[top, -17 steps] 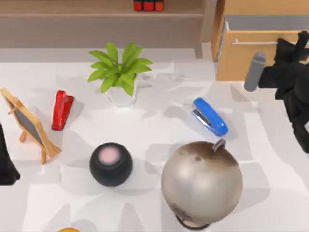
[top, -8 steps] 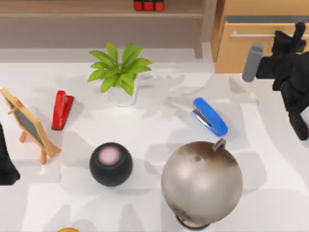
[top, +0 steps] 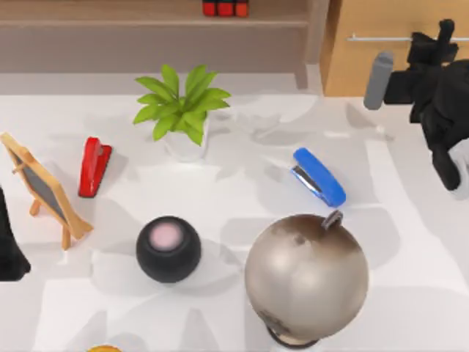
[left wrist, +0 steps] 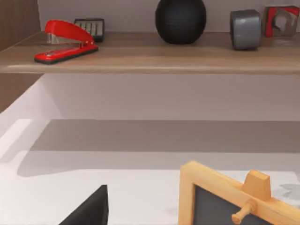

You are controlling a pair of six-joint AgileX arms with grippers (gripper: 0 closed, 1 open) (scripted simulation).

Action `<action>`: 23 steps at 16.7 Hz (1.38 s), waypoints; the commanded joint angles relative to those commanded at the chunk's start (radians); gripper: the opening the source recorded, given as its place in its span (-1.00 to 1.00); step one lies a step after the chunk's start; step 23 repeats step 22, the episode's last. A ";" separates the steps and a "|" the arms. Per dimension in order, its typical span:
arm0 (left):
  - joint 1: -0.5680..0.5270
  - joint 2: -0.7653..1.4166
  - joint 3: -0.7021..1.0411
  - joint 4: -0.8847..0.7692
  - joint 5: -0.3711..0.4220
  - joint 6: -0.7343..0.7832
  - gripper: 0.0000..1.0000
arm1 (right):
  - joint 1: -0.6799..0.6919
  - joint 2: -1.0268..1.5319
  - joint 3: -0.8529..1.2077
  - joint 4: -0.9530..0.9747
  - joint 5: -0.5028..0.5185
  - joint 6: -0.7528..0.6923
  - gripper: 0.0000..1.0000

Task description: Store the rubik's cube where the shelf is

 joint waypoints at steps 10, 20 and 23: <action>0.000 0.000 0.000 0.000 0.000 0.000 1.00 | 0.000 0.000 0.000 0.000 0.000 0.000 0.06; 0.000 0.000 0.000 0.000 0.000 0.000 1.00 | 0.000 0.000 0.000 0.000 0.000 0.000 1.00; 0.000 0.000 0.000 0.000 0.000 0.000 1.00 | 0.000 0.000 0.000 0.000 0.000 0.000 1.00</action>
